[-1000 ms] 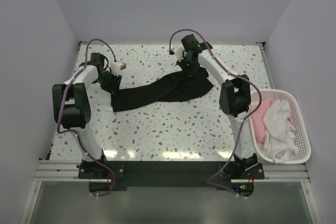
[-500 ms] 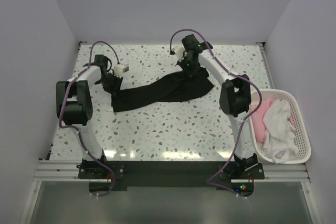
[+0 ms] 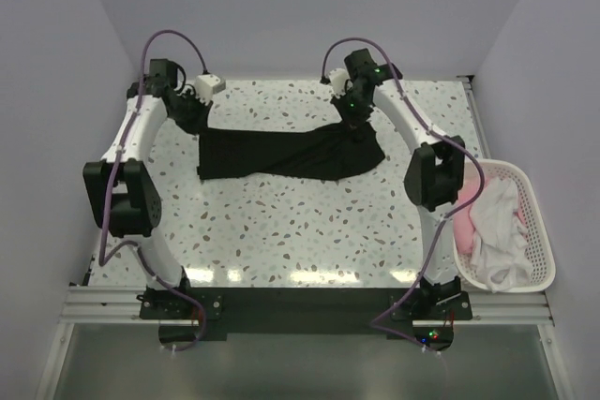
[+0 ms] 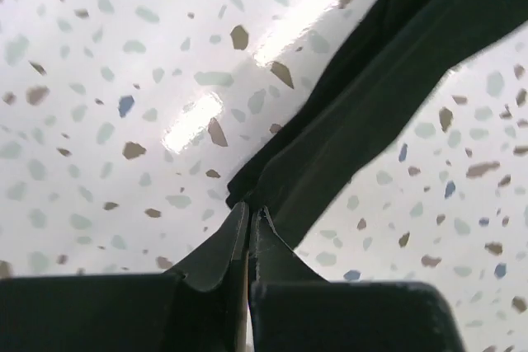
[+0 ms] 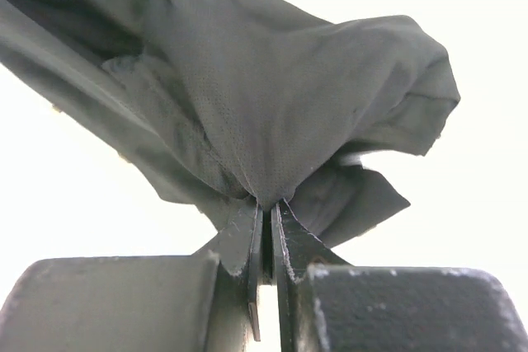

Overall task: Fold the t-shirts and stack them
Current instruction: Flatten the tshirt out

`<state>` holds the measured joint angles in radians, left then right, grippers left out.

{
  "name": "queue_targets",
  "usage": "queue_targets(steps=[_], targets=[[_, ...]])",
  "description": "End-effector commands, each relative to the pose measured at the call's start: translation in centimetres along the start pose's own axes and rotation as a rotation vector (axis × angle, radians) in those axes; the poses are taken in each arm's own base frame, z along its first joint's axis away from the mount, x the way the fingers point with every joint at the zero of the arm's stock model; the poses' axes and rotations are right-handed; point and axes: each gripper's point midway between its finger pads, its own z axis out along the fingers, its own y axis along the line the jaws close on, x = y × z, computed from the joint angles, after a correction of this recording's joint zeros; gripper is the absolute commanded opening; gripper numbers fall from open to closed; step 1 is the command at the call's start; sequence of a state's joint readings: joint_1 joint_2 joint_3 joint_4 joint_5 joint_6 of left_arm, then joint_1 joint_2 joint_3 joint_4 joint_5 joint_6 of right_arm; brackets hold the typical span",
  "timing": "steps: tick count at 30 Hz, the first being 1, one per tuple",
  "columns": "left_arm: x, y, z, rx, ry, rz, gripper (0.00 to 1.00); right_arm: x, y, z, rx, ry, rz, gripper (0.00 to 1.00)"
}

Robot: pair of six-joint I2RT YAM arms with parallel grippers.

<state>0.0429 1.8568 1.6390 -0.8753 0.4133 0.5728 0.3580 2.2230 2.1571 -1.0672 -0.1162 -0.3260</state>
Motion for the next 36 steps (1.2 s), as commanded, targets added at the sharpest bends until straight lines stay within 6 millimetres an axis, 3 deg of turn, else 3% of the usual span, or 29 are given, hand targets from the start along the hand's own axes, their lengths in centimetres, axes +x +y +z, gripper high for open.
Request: queue_targets(steps=[1, 2, 5, 6, 7, 9, 12, 17, 20, 22, 25, 26, 29, 30, 36], targets=[[-0.1, -4.8, -5.5, 0.116, -0.042, 0.209, 0.0, 0.8, 1.2, -7.1, -0.089, -0.061, 0.018, 0.04], [1.6, -6.3, -6.1, 0.155, -0.012, 0.238, 0.0, 1.7, 2.2, -7.7, -0.137, -0.046, -0.002, 0.05], [7.4, -10.2, -7.8, 0.222, 0.064, 0.391, 0.0, 7.1, 6.4, -9.2, -0.339, 0.072, -0.08, 0.34], [10.5, -12.0, -8.0, 0.251, 0.106, 0.415, 0.0, 9.7, 7.7, -8.9, -0.399, 0.146, -0.076, 0.42], [12.5, -12.3, -8.1, 0.259, 0.151, 0.496, 0.0, 10.9, 8.5, -10.1, -0.431, 0.157, -0.101, 0.52], [16.7, -13.2, -8.0, 0.257, 0.238, 0.558, 0.0, 13.4, 9.0, -9.8, -0.44, 0.214, -0.091, 0.56], [18.5, -12.4, -6.8, 0.17, 0.245, 0.595, 0.0, 13.6, 7.8, -9.4, -0.347, 0.194, -0.076, 0.57], [17.5, -10.7, -4.7, 0.128, 0.234, 0.499, 0.0, 11.0, 5.1, -6.3, -0.233, 0.176, -0.022, 0.57], [16.4, -9.6, -3.7, 0.105, 0.225, 0.446, 0.0, 8.3, 4.0, -4.8, -0.205, 0.161, 0.045, 0.54], [15.6, -9.1, -3.3, 0.1, 0.212, 0.418, 0.0, 8.0, 4.8, -4.5, -0.249, 0.179, 0.101, 0.5], [14.8, -8.6, -2.8, 0.097, 0.203, 0.384, 0.0, 8.6, 6.3, -3.2, -0.315, 0.212, 0.166, 0.45], [14.5, -8.4, -2.7, 0.096, 0.198, 0.381, 0.0, 10.2, 7.2, -2.6, -0.34, 0.256, 0.187, 0.45], [14.1, -8.3, -2.5, 0.093, 0.184, 0.347, 0.0, 11.2, 8.7, -1.5, -0.371, 0.255, 0.248, 0.45], [14.0, -8.4, -2.3, 0.097, 0.18, 0.328, 0.0, 12.4, 9.4, -1.1, -0.379, 0.279, 0.291, 0.45], [14.1, -8.7, -2.1, 0.103, 0.18, 0.281, 0.0, 12.4, 8.9, 2.0, -0.316, 0.22, 0.378, 0.47]])
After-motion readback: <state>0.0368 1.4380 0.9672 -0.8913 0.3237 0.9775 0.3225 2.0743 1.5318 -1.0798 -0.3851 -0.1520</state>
